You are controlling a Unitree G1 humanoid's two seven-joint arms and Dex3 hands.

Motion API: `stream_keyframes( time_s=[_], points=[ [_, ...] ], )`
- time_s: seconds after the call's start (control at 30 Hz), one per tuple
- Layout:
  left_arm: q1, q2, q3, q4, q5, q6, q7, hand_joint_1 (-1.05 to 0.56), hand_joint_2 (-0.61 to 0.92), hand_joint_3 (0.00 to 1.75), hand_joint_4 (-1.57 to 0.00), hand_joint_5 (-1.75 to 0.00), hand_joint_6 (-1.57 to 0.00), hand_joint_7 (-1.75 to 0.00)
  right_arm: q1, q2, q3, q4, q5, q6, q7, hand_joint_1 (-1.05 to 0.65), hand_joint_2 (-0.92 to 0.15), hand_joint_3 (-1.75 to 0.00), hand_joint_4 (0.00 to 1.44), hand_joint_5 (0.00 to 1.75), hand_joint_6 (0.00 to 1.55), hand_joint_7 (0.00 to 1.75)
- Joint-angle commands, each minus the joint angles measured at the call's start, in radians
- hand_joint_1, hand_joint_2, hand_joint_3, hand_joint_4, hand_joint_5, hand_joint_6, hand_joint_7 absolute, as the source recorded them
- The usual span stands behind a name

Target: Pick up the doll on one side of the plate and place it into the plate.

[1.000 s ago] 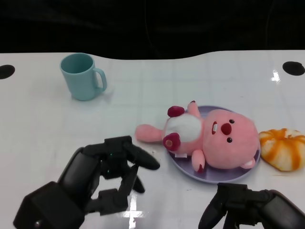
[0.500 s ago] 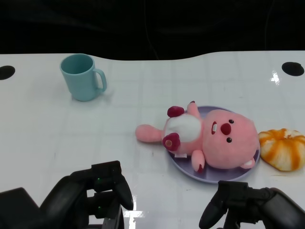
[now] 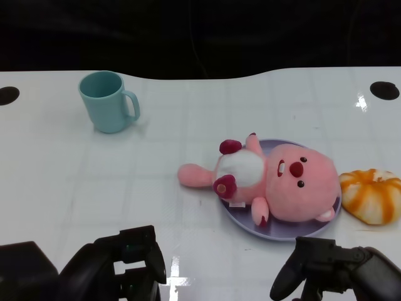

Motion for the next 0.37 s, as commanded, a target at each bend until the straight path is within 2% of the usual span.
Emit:
stream_keyframes(
  time_s=[0.03, 0.13, 0.37],
  points=[
    [0.003, -0.008, 0.014, -0.004, -0.020, 0.018, 0.019, -0.15, 0.34, 1.51, -0.94, -1.75, -0.84, -1.64, 0.006, -0.009, -0.013, 0.008, 0.012, -0.027, 0.004, -0.09, -0.58, -1.03, 0.66, 1.55, 0.63, 1.23],
    [0.000, -0.021, 0.023, -0.004, -0.051, 0.029, 0.020, -0.19, 0.31, 1.50, -0.92, -1.75, -0.81, -1.66, 0.009, -0.004, -0.014, 0.003, 0.016, -0.017, 0.002, -0.09, -0.57, -1.03, 0.66, 1.56, 0.62, 1.24],
    [-0.021, -0.035, 0.060, 0.003, -0.133, 0.092, 0.024, -0.16, 0.35, 1.48, -0.91, -1.75, -0.78, -1.67, 0.008, -0.011, -0.014, -0.003, 0.014, -0.013, 0.003, -0.10, -0.57, -1.04, 0.65, 1.56, 0.62, 1.23]
  ],
)
